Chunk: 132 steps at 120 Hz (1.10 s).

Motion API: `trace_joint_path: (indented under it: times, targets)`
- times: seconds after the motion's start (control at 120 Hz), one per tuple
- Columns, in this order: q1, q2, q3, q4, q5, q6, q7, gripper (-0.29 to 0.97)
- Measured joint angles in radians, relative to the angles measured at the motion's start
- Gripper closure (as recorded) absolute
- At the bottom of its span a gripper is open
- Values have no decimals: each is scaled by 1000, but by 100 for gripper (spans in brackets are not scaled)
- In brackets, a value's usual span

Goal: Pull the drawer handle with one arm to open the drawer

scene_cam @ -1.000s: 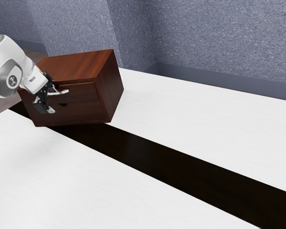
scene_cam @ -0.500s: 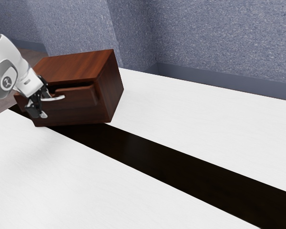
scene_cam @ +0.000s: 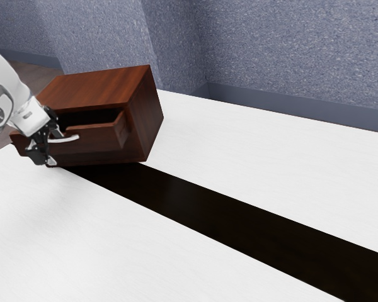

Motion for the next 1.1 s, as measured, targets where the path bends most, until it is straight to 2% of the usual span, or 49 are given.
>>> trace_joint_path:
  times: [0.342, 0.408, 0.608, 1.1]
  targets:
    - [439, -11, -436, -130, -2, 7, -6, 2]
    - [483, -14, -481, -152, -2, 12, -8, 2]
    - [505, -18, -504, -151, -1, 31, -15, 1]
    - [501, -15, -489, -130, 2, 74, -28, 0]
